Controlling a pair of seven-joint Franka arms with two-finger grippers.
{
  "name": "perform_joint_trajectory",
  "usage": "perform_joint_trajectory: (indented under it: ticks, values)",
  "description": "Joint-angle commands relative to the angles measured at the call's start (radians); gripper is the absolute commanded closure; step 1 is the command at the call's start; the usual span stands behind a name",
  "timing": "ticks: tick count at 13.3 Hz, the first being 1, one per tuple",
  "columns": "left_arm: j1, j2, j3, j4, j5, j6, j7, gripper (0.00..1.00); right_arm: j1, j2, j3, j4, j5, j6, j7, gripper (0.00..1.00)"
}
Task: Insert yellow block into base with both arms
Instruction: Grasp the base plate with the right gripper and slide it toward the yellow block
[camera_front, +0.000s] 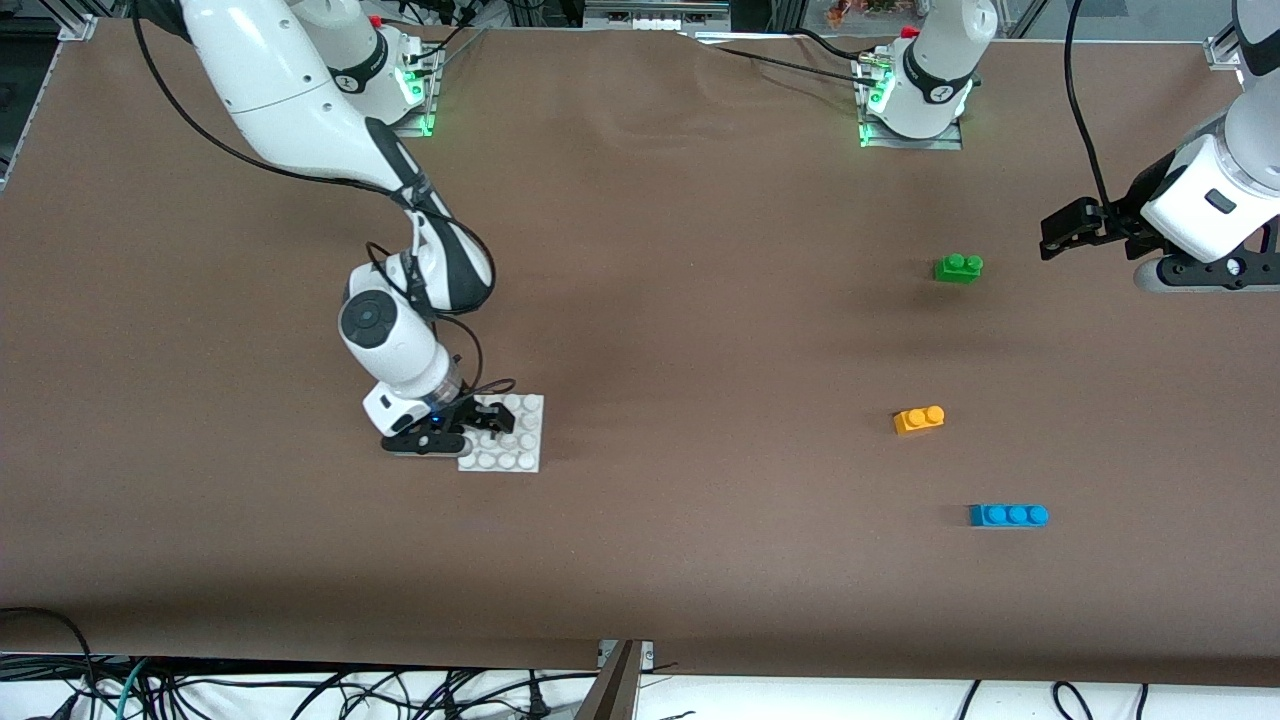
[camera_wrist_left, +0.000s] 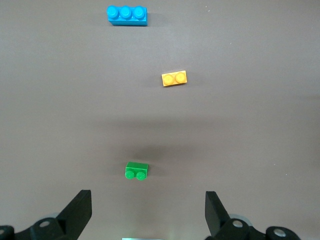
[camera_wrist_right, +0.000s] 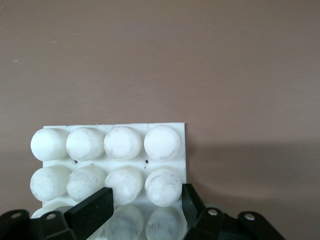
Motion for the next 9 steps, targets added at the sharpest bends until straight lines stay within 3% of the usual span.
perform_joint_trajectory:
  ticks: [1,9]
  values:
    - [0.002,-0.003,-0.002,0.008,-0.011,-0.012,-0.002,0.00,0.076,0.099,-0.004,0.091,0.016,0.015,0.081,0.35]
    - [0.002,-0.003,-0.004,0.010,-0.011,-0.013,-0.003,0.00,0.214,0.202,-0.006,0.249,0.011,0.015,0.198,0.35]
